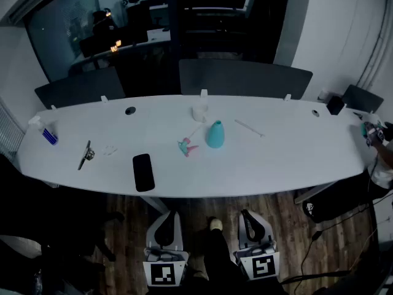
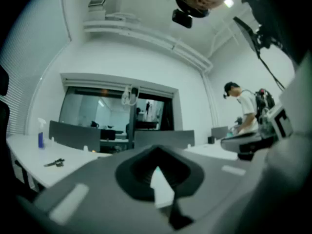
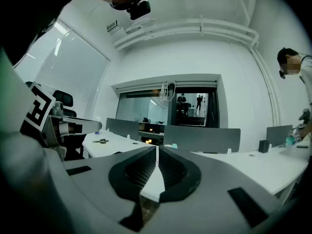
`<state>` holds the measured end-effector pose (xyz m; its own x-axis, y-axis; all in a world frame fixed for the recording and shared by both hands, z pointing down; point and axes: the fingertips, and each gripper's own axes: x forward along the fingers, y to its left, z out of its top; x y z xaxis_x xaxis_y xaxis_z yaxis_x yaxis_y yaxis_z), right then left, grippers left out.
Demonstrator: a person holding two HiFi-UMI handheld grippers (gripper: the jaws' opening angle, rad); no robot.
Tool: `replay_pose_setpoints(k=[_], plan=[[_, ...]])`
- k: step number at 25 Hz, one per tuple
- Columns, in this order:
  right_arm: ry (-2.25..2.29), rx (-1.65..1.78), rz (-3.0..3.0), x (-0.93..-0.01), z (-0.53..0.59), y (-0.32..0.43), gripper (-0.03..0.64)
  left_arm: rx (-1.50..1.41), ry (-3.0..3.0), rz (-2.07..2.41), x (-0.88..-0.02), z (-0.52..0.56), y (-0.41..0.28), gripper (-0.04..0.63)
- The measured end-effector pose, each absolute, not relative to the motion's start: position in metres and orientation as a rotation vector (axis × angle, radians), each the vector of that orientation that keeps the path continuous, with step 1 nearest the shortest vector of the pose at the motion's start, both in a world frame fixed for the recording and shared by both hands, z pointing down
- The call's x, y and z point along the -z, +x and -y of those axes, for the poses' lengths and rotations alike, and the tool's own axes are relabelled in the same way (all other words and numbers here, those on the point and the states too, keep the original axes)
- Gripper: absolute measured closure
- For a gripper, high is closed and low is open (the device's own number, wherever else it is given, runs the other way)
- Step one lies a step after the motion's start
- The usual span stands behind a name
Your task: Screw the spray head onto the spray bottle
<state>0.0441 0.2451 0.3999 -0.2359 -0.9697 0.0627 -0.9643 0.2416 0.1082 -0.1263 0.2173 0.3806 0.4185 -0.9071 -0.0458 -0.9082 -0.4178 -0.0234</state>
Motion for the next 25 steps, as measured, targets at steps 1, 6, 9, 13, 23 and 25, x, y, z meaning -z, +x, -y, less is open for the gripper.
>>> replay_pose_setpoints(k=[1,6,9,13,23,25], plan=[[1.854,0.070,2.385,-0.402,-0.229,0.049,0.612,-0.033,-2.604,-1.679,-0.383,-0.204,-0.122,0.592],[1.777,0.050,2.447,-0.401,-0.133,0.067,0.612,-0.032,-2.575,-1.732,-0.378,-0.123,-0.101,0.592],[1.696,0.049,2.491,-0.402,-0.073,0.074,0.611,-0.026,-2.535,-1.749,-0.371,-0.073,-0.088,0.592],[1.587,0.002,2.505,-0.427,-0.007,0.078,0.580,-0.028,-2.498,-1.799,-0.377,-0.021,-0.079,0.592],[1.505,-0.231,2.400,-0.516,0.079,0.080,0.262,0.091,-2.553,-1.841,-0.399,0.048,-0.079,0.592],[1.516,-0.254,2.378,-0.526,0.090,0.079,0.244,0.116,-2.573,-1.816,-0.397,0.061,-0.083,0.592]])
